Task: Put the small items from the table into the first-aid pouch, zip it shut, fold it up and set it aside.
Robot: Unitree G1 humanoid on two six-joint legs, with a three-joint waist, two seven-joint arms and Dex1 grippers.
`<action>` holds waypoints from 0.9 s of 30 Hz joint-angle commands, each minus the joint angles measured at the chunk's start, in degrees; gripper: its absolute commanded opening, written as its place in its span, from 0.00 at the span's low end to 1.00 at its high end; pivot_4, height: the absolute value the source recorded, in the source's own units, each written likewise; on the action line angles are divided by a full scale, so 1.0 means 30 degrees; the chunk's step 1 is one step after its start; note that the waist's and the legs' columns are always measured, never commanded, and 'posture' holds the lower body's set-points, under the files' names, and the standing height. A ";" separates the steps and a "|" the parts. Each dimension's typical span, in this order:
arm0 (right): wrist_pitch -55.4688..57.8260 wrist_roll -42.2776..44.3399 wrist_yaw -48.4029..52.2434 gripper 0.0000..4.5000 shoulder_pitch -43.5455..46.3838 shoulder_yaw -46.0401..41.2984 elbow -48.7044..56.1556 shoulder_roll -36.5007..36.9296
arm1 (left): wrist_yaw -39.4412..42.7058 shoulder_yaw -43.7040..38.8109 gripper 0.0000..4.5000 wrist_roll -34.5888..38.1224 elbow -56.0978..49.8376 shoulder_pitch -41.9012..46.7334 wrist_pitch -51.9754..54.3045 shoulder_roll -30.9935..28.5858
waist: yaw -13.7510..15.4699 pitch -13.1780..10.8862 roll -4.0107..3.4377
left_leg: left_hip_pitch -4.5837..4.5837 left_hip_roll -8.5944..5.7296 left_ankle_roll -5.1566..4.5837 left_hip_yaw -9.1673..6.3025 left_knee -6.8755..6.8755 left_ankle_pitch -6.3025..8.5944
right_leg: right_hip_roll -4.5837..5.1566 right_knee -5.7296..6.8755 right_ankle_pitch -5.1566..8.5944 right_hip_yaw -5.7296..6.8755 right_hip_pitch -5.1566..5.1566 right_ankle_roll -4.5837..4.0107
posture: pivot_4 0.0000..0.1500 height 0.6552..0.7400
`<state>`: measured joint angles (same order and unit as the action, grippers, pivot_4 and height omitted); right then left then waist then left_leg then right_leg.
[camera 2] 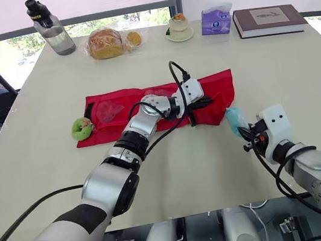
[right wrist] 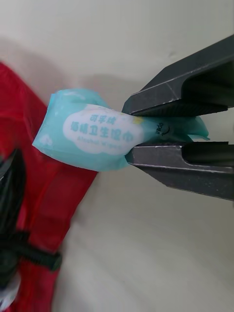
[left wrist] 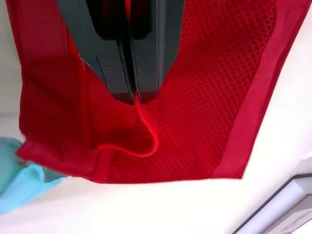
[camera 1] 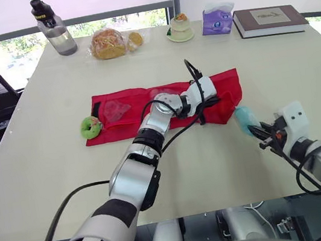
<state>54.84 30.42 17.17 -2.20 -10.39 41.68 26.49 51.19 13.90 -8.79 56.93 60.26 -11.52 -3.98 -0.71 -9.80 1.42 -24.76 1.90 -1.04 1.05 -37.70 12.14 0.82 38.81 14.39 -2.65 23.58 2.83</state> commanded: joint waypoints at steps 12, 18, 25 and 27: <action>0.2767 0.5085 0.2117 0.02 0.1989 -0.4479 0.1411 0.4329 | 0.0035 -0.0034 0.00 0.0280 -0.0397 0.0154 -0.0054 0.0406 | -0.0028 -0.0002 0.0003 | -0.0003 -0.0013 -0.0001 -0.0024 0.0017 0.0000 | 0.0008 -0.0002 -0.0003 0.0012 0.0001 -0.0009 | 1.00 1.00; 0.3270 0.3771 -0.0122 0.02 0.3204 -0.1180 -0.0260 0.3281 | 0.0029 0.0012 0.00 0.0328 -0.0800 0.0097 0.0090 0.0720 | 0.0029 -0.0003 0.0005 | -0.0017 -0.0026 -0.0002 -0.0013 0.0015 0.0000 | 0.0027 -0.0014 -0.0008 0.0006 0.0001 -0.0015 | 1.00 1.00; 0.2226 0.1073 -0.0621 0.02 0.4359 0.1588 -0.3404 0.2882 | 0.0123 -0.0003 0.00 0.0558 -0.2333 -0.0666 0.0872 0.1046 | -0.0021 -0.0002 0.0013 | -0.0014 -0.0030 -0.0002 0.0001 0.0015 0.0000 | 0.0030 -0.0014 -0.0015 -0.0003 0.0006 -0.0028 | 1.00 1.00; 0.2064 0.0405 -0.0975 0.02 0.4868 0.1979 -0.4145 0.2518 | 0.0201 0.0094 0.00 0.0583 -0.2944 -0.0954 0.1146 0.1136 | -0.0039 -0.0001 0.0013 | -0.0012 -0.0028 -0.0002 0.0002 0.0016 0.0000 | 0.0027 -0.0012 -0.0015 -0.0007 0.0009 -0.0027 | 1.00 1.00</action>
<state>62.53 33.19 15.18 11.16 -4.40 29.53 34.47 51.42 14.03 -8.64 51.76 57.18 -8.21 -1.52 -0.83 -9.80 1.46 -24.80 1.81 -1.05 1.04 -37.65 12.14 0.90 38.79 14.35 -2.65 23.61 2.75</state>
